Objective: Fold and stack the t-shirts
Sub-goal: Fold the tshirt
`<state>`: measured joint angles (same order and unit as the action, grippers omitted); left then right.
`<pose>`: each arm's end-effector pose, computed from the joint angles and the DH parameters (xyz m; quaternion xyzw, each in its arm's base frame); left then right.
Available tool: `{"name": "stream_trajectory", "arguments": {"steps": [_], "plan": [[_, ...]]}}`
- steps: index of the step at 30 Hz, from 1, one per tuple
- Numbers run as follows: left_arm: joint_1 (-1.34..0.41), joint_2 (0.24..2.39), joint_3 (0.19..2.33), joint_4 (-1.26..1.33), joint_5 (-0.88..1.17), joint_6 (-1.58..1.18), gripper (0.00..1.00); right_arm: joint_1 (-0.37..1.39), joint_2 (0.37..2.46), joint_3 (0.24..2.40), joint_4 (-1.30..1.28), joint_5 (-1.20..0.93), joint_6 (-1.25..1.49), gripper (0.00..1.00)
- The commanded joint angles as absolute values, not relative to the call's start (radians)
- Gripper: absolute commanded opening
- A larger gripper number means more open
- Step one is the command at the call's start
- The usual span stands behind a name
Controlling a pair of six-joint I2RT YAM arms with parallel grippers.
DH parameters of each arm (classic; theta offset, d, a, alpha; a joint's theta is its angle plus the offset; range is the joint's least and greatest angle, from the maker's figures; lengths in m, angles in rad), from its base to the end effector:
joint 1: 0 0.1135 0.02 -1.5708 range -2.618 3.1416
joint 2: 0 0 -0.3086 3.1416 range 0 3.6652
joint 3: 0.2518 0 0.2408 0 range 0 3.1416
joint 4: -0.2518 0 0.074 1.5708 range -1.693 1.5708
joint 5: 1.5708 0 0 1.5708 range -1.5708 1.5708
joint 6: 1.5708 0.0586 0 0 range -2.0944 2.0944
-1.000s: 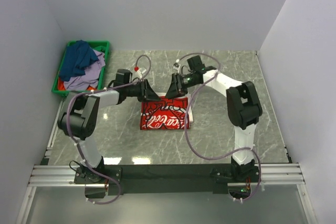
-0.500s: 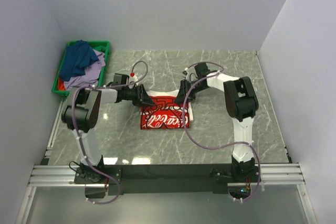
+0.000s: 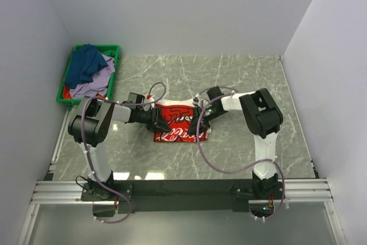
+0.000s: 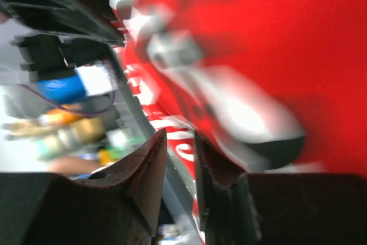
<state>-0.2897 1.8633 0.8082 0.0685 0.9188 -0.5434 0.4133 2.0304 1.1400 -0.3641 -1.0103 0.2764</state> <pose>0.3093 -0.1408 0.1443 0.0181 0.8676 -0.4928 0.0642 0.3308 0.1993 0.1466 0.1351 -0.8569 -0.4964 0.0318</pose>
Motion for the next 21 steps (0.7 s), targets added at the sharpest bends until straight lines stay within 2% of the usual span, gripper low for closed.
{"name": "stream_trajectory", "arguments": {"steps": [1, 5, 9, 13, 17, 21], "plan": [[-0.241, 1.951, 0.839, 0.003, 0.870, -0.482, 0.30, 0.316, 2.129, 1.141, -0.399, -0.962, 0.209, 0.33], [-0.195, 1.928, 0.861, -0.038, 0.952, -0.416, 0.30, 0.288, 2.091, 1.140, -0.465, -0.953, 0.144, 0.33], [-0.234, 1.705, 0.813, -0.050, 1.054, -0.370, 0.33, 0.327, 1.906, 1.072, -0.445, -1.060, 0.175, 0.34], [-0.325, 1.580, 0.779, -0.098, 1.054, -0.345, 0.35, 0.420, 1.749, 1.013, -0.402, -1.043, 0.198, 0.36], [-0.357, 1.604, 0.706, -0.017, 1.009, -0.423, 0.34, 0.463, 1.785, 0.983, -0.373, -1.003, 0.184, 0.36], [-0.357, 1.753, 0.727, -0.027, 0.970, -0.397, 0.35, 0.431, 1.964, 1.025, -0.407, -0.989, 0.132, 0.34]]}}
